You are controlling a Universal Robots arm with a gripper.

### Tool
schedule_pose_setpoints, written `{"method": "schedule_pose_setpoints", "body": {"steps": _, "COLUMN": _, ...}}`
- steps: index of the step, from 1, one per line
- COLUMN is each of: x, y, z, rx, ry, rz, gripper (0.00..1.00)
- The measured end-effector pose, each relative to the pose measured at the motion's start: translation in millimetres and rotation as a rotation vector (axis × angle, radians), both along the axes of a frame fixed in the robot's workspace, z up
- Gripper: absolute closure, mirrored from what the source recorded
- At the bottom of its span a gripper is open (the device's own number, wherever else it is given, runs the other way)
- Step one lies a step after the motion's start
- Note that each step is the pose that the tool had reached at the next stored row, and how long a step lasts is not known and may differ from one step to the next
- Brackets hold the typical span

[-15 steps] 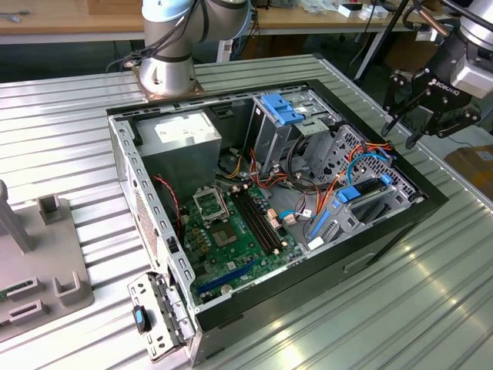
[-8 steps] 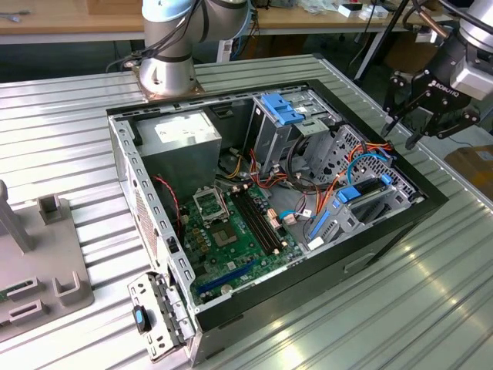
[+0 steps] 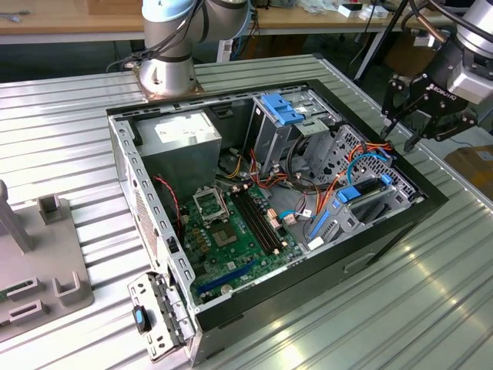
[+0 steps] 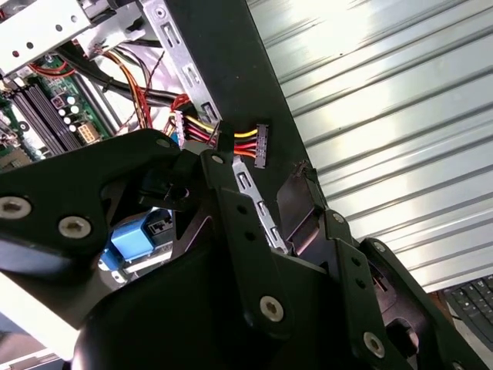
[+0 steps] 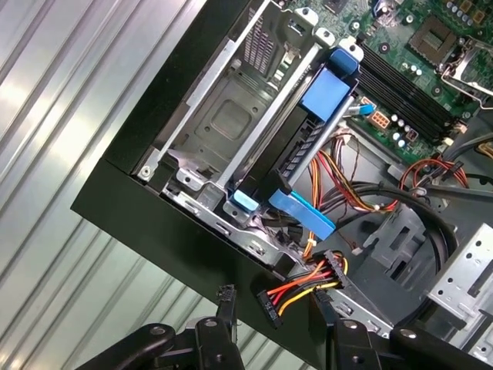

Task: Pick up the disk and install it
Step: 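Insert the first disk wire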

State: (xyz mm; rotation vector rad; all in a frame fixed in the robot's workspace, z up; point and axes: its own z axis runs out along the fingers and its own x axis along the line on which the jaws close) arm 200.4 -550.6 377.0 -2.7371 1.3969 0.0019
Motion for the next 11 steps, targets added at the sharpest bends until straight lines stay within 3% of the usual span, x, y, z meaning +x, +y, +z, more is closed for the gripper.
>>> {"method": "schedule_pose_setpoints", "body": {"steps": 6, "x": 4.1, "y": 0.1, "z": -1.5, "rx": 0.0001, "ry": 0.0001, "rz": 0.012, "gripper": 0.50}}
{"method": "schedule_pose_setpoints", "body": {"steps": 9, "x": 4.1, "y": 0.0, "z": -4.6, "rx": 0.0002, "ry": 0.0001, "rz": 0.043, "gripper": 0.50}}
{"method": "schedule_pose_setpoints", "body": {"steps": 11, "x": 4.1, "y": 0.1, "z": -6.7, "rx": -0.0003, "ry": 0.0000, "rz": 0.098, "gripper": 0.50}}
